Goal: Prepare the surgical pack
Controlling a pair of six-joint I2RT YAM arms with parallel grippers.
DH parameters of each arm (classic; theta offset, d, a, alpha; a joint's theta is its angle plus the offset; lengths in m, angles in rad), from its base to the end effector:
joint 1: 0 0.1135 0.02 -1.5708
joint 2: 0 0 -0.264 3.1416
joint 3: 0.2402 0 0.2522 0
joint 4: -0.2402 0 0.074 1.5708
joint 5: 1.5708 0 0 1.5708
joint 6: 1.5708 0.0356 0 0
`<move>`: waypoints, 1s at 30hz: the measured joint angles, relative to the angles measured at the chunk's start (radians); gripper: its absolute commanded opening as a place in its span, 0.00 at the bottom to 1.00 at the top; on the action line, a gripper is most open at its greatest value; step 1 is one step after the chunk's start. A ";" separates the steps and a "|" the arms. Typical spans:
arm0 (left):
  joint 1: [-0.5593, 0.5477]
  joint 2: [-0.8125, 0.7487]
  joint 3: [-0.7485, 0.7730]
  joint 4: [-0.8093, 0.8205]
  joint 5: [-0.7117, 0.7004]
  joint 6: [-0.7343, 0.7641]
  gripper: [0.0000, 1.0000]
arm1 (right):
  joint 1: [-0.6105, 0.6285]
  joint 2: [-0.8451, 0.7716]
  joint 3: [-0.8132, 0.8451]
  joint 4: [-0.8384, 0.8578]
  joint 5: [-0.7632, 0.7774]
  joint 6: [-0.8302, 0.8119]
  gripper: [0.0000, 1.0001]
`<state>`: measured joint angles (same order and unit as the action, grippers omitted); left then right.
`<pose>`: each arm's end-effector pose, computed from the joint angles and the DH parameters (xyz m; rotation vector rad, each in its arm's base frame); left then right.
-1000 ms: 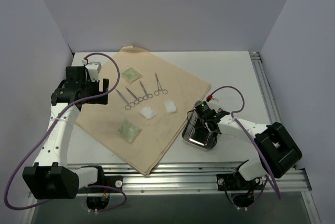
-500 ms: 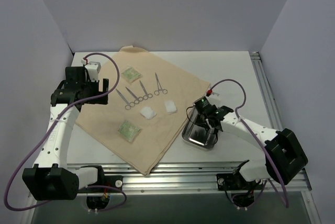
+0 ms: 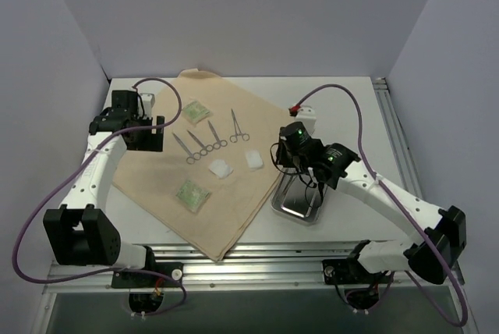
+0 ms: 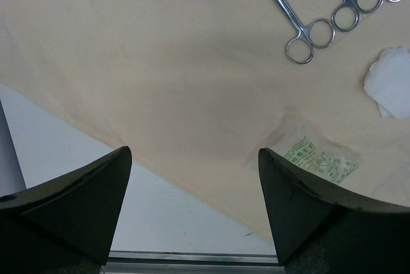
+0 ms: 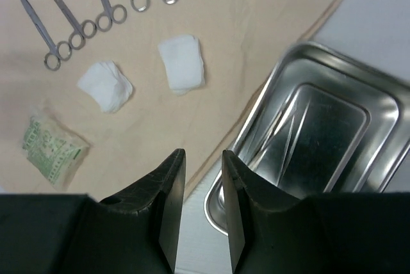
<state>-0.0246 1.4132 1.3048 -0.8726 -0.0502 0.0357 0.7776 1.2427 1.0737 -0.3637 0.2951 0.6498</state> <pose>0.2895 -0.0053 0.3163 0.0575 2.5507 0.0683 0.2065 0.1888 0.3265 0.0443 2.1265 0.5545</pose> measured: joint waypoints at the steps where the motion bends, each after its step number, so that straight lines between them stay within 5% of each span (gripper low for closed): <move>1: 0.000 0.011 0.010 -0.002 -0.005 0.000 0.89 | -0.002 0.032 0.038 0.000 0.003 -0.026 0.26; 7: 0.021 0.039 0.028 -0.003 -0.021 0.003 0.89 | -0.054 0.341 0.331 0.056 -0.046 -0.190 0.26; 11: 0.105 0.074 0.027 -0.001 -0.021 0.006 0.89 | -0.130 0.563 0.515 0.098 -0.101 -0.260 0.36; 19: 0.264 0.110 -0.010 0.014 -0.037 0.011 0.89 | -0.168 1.067 0.971 0.134 -0.121 -0.316 0.37; 30: 0.260 0.121 -0.023 0.021 -0.016 0.026 0.89 | -0.168 1.287 1.077 0.158 -0.200 -0.309 0.34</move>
<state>0.2356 1.5341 1.2819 -0.8516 -0.0666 0.0620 0.6094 2.5298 2.1502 -0.2054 0.0948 0.3412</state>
